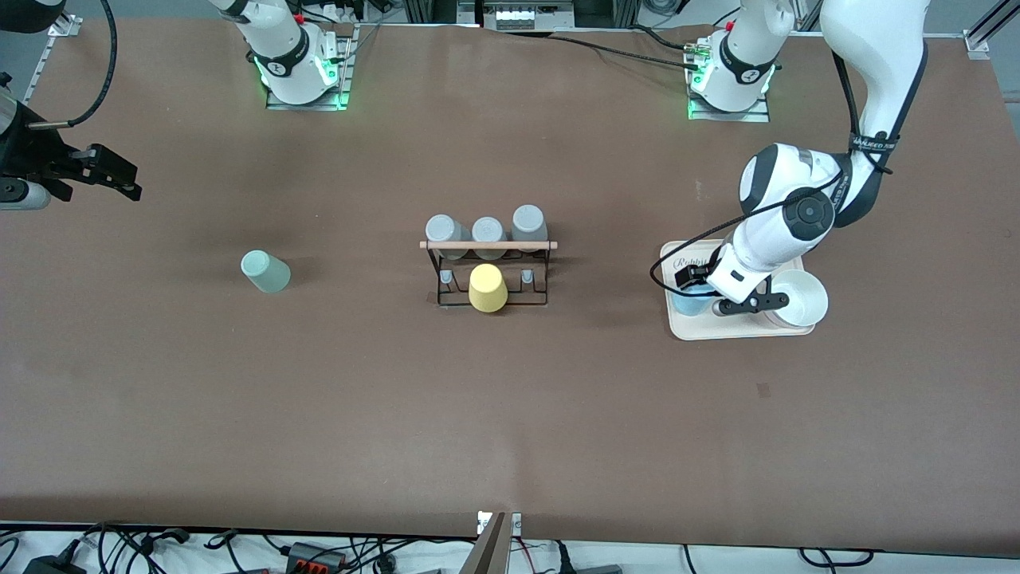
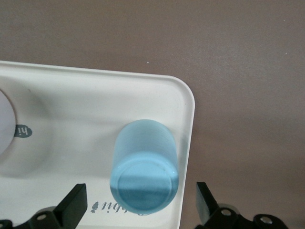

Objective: Hang scattered cups on rack with three cups
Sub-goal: 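Reach the left gripper down to the light blue cup on the tray, then grasp the blue cup and carry it toward the rack with the left gripper, then lower the blue cup onto the rack beside the yellow cup, left gripper, then release the blue cup with the left gripper while the right gripper reaches the teal cup, then grasp the teal cup and lift it with the right gripper, then carry the teal cup to the rack beside the yellow cup, right gripper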

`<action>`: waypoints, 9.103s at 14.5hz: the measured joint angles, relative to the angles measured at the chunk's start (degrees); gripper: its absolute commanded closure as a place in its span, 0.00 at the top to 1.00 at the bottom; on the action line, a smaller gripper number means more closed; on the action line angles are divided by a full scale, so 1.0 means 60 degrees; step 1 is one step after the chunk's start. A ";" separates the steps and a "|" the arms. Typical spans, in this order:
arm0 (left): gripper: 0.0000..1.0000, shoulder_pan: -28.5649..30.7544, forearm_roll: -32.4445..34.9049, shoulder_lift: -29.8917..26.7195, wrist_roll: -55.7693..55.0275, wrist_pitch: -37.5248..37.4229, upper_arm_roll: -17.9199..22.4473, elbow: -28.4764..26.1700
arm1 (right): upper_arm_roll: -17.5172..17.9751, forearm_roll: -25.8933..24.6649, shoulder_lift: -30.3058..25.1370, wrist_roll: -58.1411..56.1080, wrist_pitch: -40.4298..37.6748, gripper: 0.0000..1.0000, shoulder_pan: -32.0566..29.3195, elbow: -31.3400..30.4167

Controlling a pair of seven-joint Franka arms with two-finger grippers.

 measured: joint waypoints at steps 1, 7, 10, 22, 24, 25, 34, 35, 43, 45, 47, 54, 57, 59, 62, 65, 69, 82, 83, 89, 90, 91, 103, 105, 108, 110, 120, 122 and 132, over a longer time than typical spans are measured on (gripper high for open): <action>1.00 0.0000 0.0000 0.0072 -0.0008 0.0086 0.0000 -0.0001 | 0.0000 0.0000 0.0019 0.0000 0.0000 1.00 0.0000 0.0000; 0.57 0.0000 0.0000 0.0226 -0.0013 0.0197 0.0000 -0.0002 | -0.0028 0.0000 0.0398 0.0000 0.0003 1.00 -0.0003 -0.0004; 0.42 0.0001 0.0003 0.0216 -0.0013 0.0196 0.0001 0.0017 | -0.0022 0.0000 0.0586 0.0000 0.0029 1.00 0.0006 0.0014; 0.40 -0.1018 0.0177 0.0122 -0.2878 -0.3286 -0.0114 0.3919 | 0.0052 0.0000 0.1044 0.0000 0.0283 1.00 0.0056 0.0152; 0.40 -0.1617 0.0177 0.0162 -0.3976 -0.3688 -0.0133 0.4462 | 0.0055 0.0000 0.1108 0.0000 0.0284 1.00 0.0120 0.0151; 0.40 -0.1914 0.0177 0.0230 -0.4478 -0.3811 -0.0140 0.4694 | 0.0057 0.0002 0.1144 0.0000 0.0300 1.00 0.0159 0.0151; 0.40 -0.3825 0.0177 0.2077 -0.7498 -0.4754 -0.0145 0.7325 | 0.0049 0.0011 0.1413 0.0000 0.0332 1.00 0.0191 0.0148; 0.40 -0.3920 0.0177 0.2148 -0.7636 -0.4756 -0.0145 0.7418 | 0.0049 0.0011 0.1499 0.0000 0.0325 1.00 0.0190 0.0148; 0.40 -0.4621 0.0182 0.2670 -0.8387 -0.4740 -0.0137 0.7665 | 0.0049 0.0011 0.1715 -0.0006 0.0278 1.00 0.0190 0.0148; 0.40 -0.4660 0.0183 0.2933 -0.8420 -0.4624 -0.0129 0.7692 | 0.0049 0.0011 0.1716 -0.0015 0.0193 1.00 0.0193 0.0148; 0.40 -0.4662 0.0183 0.3179 -0.8423 -0.4427 -0.0122 0.7702 | 0.0050 0.0011 0.1720 -0.0023 0.0152 1.00 0.0198 0.0148; 0.68 -0.4728 0.0203 0.3556 -0.8425 -0.4179 -0.0105 0.7738 | 0.0050 0.0011 0.1793 -0.0024 0.0261 1.00 0.0202 0.0089; 0.79 -0.4728 0.0207 0.3561 -0.8425 -0.4178 -0.0102 0.7750 | 0.0048 0.0011 0.1795 -0.0023 0.0401 1.00 0.0196 0.0028; 0.80 -0.4722 0.0209 0.3560 -0.8425 -0.4178 -0.0088 0.7799 | 0.0036 0.0011 0.1792 -0.0023 0.0634 1.00 0.0171 -0.0129; 0.80 -0.4668 0.0215 0.3504 -0.8425 -0.4190 0.0004 0.7967 | -0.0002 0.0011 0.1764 -0.0023 0.1247 1.00 0.0147 -0.0614; 0.80 -0.4368 0.0267 0.3134 -0.8141 -0.4517 0.0064 0.8113 | -0.0004 0.0011 0.1757 -0.0023 0.1886 1.00 0.0145 -0.1132; 0.80 -0.3106 0.0380 0.2299 -0.6760 -0.5679 0.0127 0.8127 | -0.0004 0.0011 0.1752 0.0034 0.2756 1.00 0.0145 -0.1900; 0.93 0.0580 0.0869 0.0098 -0.0901 -0.7543 -0.0035 0.7644 | 0.0035 0.0011 0.3159 0.0584 0.6761 1.00 0.0348 -0.4011; 0.94 0.0680 0.0869 -0.0146 -0.0487 -0.7562 0.0014 0.7477 | 0.0036 0.0011 0.3286 0.0606 0.7029 1.00 0.0391 -0.4151; 0.99 0.0515 0.0869 -0.1944 0.1953 -0.7667 0.1088 0.6041 | 0.0038 0.0011 0.3449 0.0947 0.7275 1.00 0.0544 -0.4467; 0.99 0.0487 0.0869 -0.2308 0.2095 -0.7672 0.1169 0.5700 | 0.0037 0.0011 0.3456 0.0952 0.7275 1.00 0.0542 -0.4490; 0.99 0.0461 0.0869 -0.2656 0.2161 -0.7672 0.1202 0.5380 | 0.0036 0.0011 0.3477 0.0956 0.7274 1.00 0.0540 -0.4511; 1.00 0.0580 0.0869 -0.3621 0.2796 -0.7698 0.1299 0.4569 | 0.0049 0.0011 0.3585 0.0982 0.6560 0.27 0.0548 -0.4095; 1.00 0.0627 0.0869 -0.3601 0.2796 -0.8048 0.1307 0.4641 | 0.0174 0.0011 0.3447 0.0981 0.5167 0.27 0.0558 -0.3069; 1.00 0.0855 0.0869 -0.3543 0.2809 -0.8376 0.1296 0.4919 | 0.0659 0.0052 0.3368 0.0986 0.2547 0.27 0.0766 -0.0701; 1.00 0.0885 0.0869 -0.3455 0.2809 -0.8437 0.1222 0.4983 | 0.0796 0.0123 0.3477 0.1334 0.1452 0.27 0.1349 0.0540; 1.00 0.0639 0.0664 -0.3177 0.2801 -0.8362 0.1246 0.5054 | 0.0876 0.0900 0.4677 0.7099 0.1771 0.28 0.4596 0.2440; 1.00 0.0614 0.0664 -0.3177 0.2779 -0.8308 0.1282 0.5055 | 0.0876 0.1085 0.4925 0.7275 0.1860 0.28 0.4759 0.2585; 1.00 0.0666 0.0661 -0.3188 0.2641 -0.8132 0.1347 0.5077 | 0.0874 0.1124 0.5611 0.7894 0.2891 0.28 0.5058 0.2635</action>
